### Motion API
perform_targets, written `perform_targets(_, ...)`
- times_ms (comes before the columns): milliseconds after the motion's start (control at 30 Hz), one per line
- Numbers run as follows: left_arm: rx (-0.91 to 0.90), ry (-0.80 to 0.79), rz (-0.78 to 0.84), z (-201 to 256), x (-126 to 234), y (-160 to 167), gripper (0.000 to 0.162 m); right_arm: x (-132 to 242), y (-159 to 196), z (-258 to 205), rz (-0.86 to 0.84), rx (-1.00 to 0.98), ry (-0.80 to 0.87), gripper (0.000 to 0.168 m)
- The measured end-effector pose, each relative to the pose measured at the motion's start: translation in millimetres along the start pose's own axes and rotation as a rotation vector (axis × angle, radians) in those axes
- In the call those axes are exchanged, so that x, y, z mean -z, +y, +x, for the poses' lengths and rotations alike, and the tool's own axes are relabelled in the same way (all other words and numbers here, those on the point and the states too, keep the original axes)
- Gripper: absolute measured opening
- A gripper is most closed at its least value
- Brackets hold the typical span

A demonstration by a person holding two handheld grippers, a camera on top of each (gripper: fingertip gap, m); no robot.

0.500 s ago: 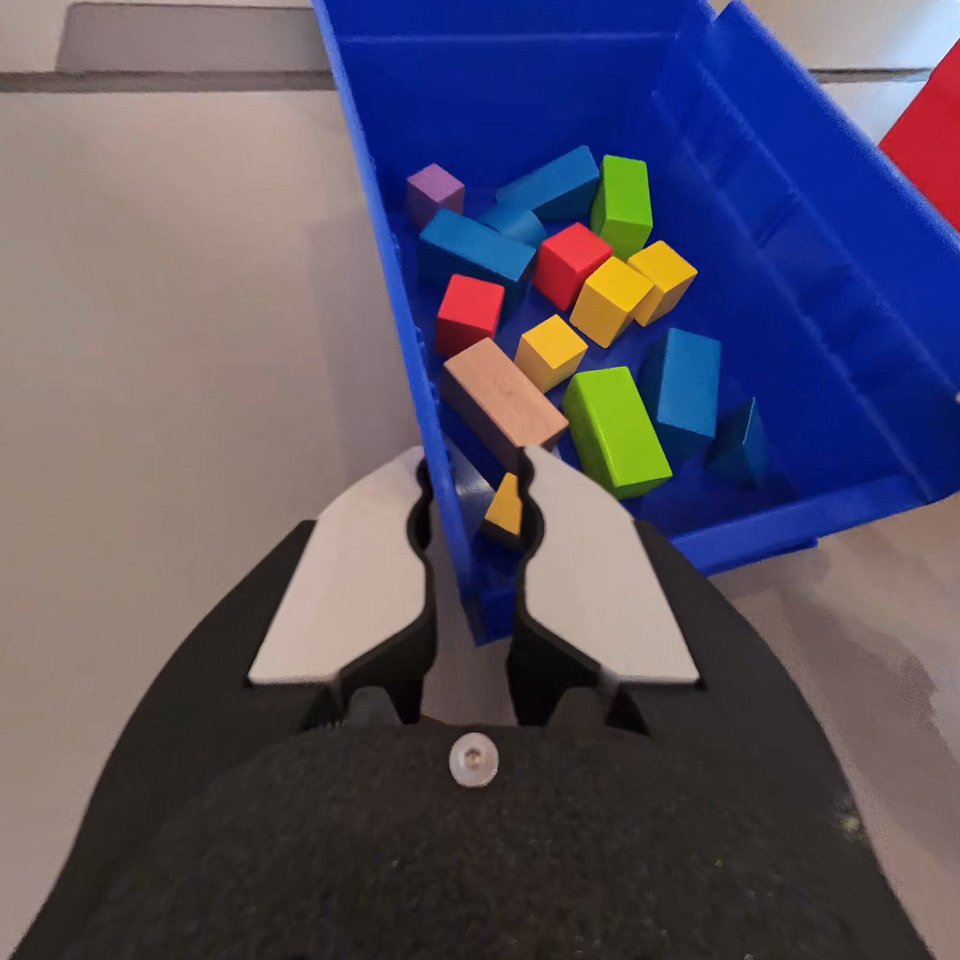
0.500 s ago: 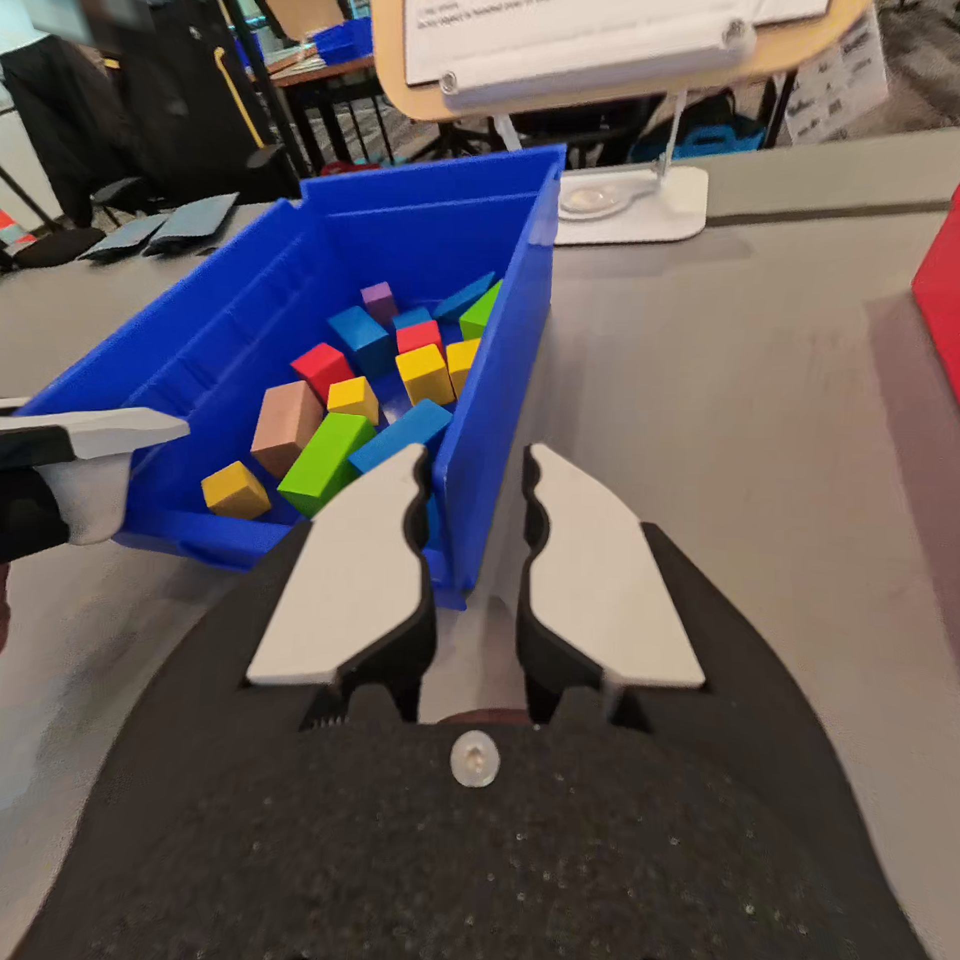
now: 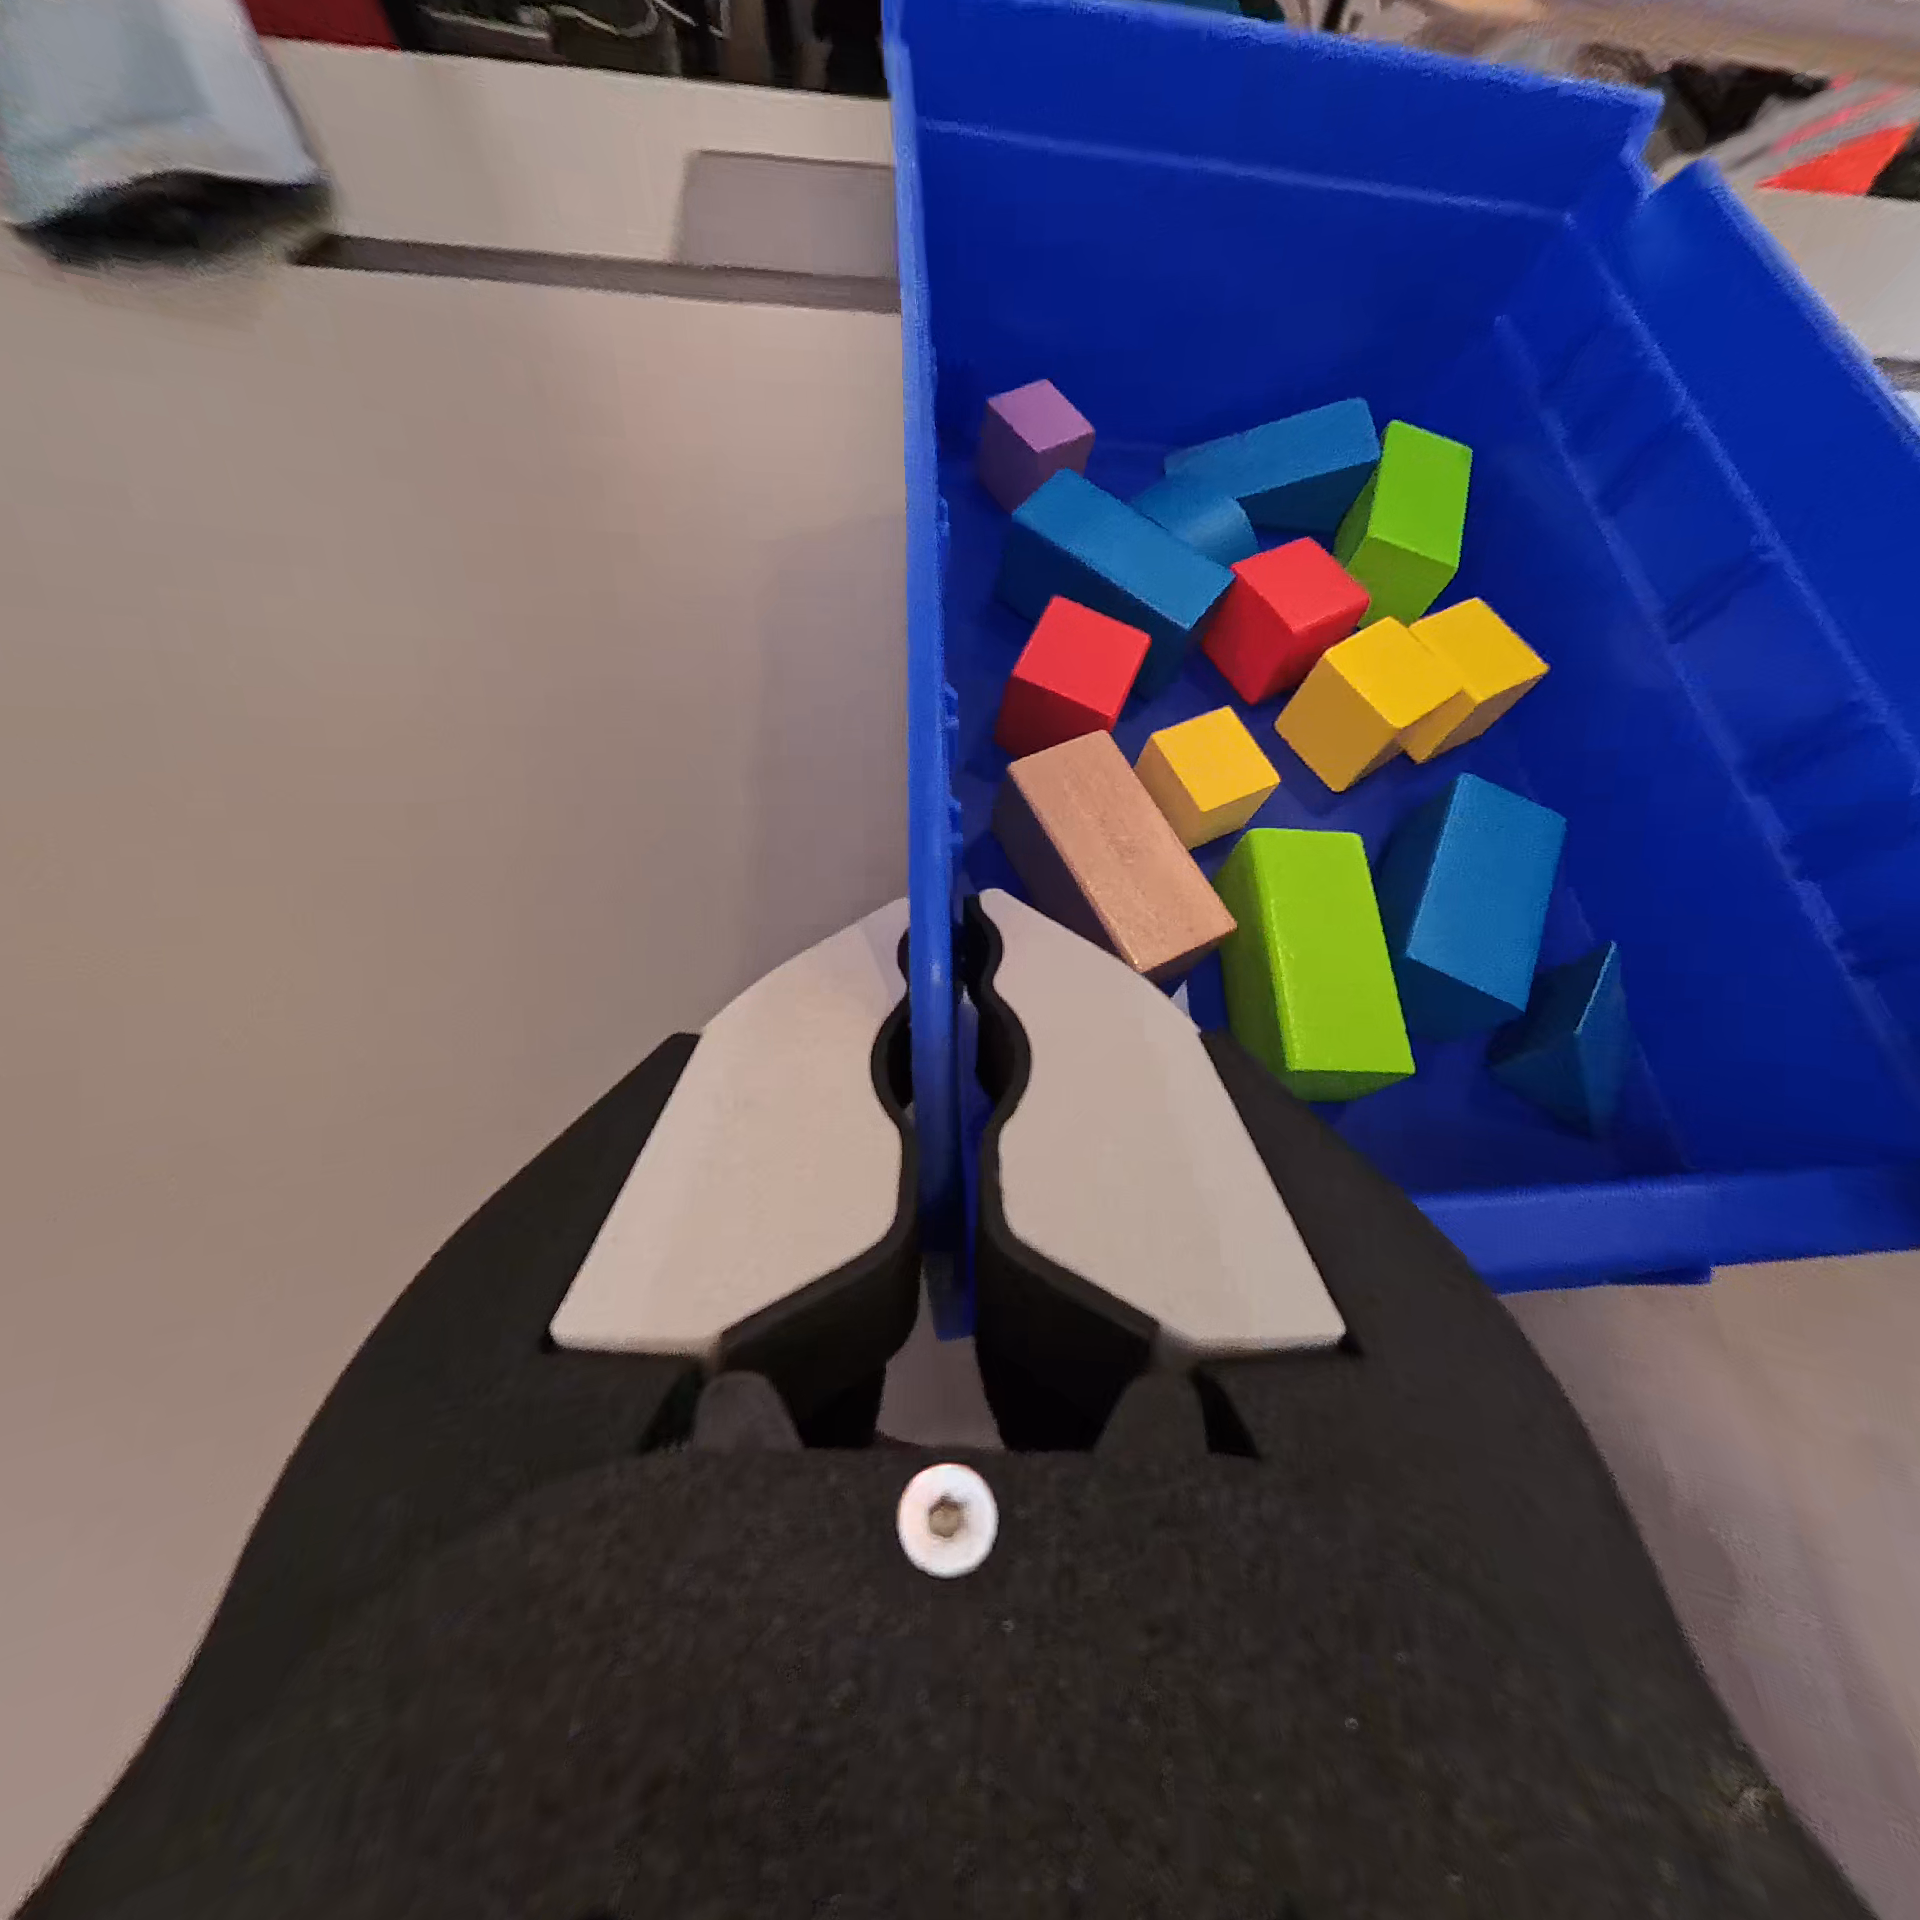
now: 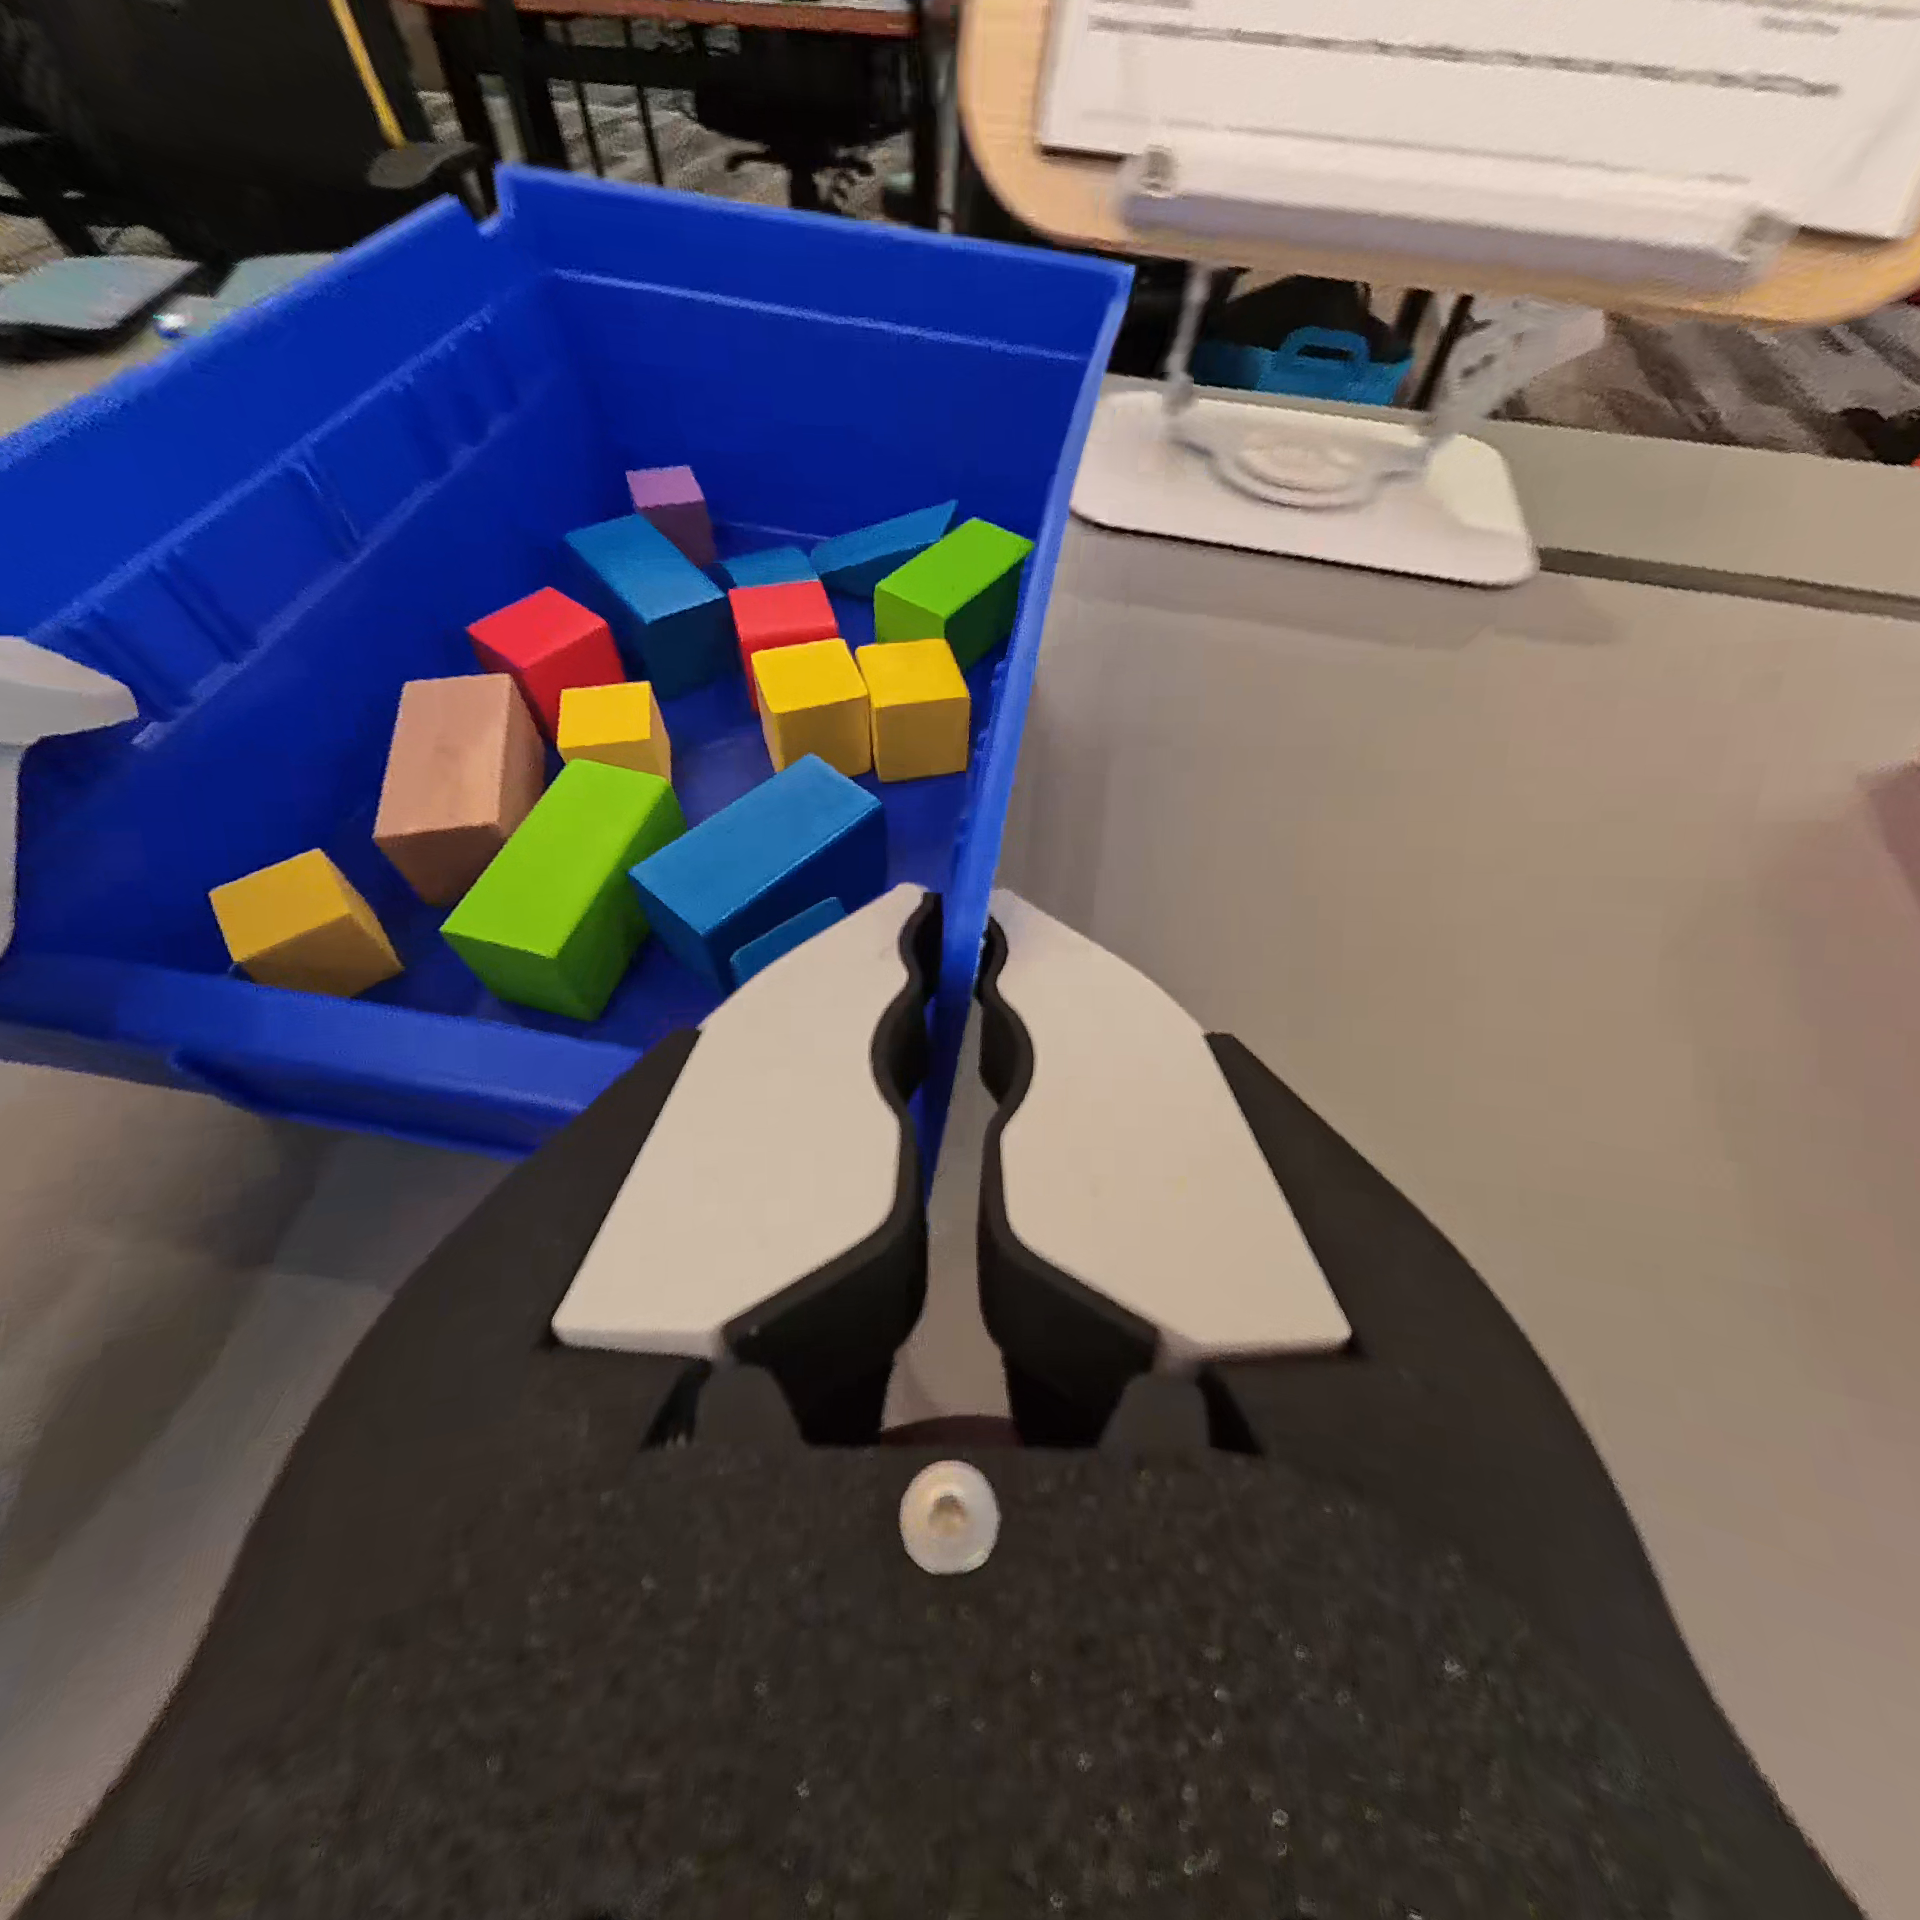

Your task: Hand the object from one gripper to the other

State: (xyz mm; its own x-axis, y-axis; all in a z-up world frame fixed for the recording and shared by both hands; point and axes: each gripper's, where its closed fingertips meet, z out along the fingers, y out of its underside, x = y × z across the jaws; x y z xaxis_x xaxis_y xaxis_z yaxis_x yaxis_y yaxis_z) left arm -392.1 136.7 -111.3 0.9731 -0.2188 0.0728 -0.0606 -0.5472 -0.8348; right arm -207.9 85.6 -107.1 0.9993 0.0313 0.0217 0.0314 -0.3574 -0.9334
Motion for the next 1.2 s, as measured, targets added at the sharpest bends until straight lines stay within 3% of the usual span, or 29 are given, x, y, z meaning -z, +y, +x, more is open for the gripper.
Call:
perform_targets(167,0.038,-0.016,0.019,-82.3,5.3,-3.9,0.004,-20.2,-13.6,-80.0,0.022,0.044,-0.031,0.005)
perform_targets(267,0.076,-0.002,-0.001,-109.3,-0.2,4.1,0.004,-30.1,-14.3,-106.1,0.009,0.048,-0.035,0.005)
perform_targets(467,0.067,0.021,-0.011,-116.8,-12.0,6.2,0.004,-36.3,-3.8,-111.8,-0.013,0.03,-0.014,0.005)
perform_targets(700,0.087,0.032,0.005,-112.8,-15.6,3.9,0.006,-38.1,0.6,-108.4,-0.01,0.021,-0.119,0.008)
perform_targets(733,0.087,0.032,0.005,-113.8,-13.5,3.2,0.008,-35.1,0.9,-109.3,-0.031,0.043,-0.158,0.009)
perform_targets(800,0.072,0.006,0.038,-116.8,-0.5,-5.6,0.039,-19.0,-14.0,-102.5,0.014,0.082,-0.219,0.024)
perform_targets(900,0.064,-0.014,0.141,-114.1,34.3,-34.6,0.05,23.8,-50.1,-75.4,0.13,0.146,-0.311,0.036)
perform_targets(1000,0.017,0.063,0.19,-81.1,65.8,-55.7,0.054,67.0,-77.2,-23.2,0.193,0.189,-0.375,0.057)
perform_targets(1100,0.009,0.195,0.232,-31.5,85.7,-56.7,0.053,95.4,-89.4,68.9,0.235,0.177,-0.285,0.059)
perform_targets(1200,0.087,0.328,0.2,10.4,91.3,-34.6,0.055,116.2,-80.8,176.5,0.241,0.134,-0.127,0.06)
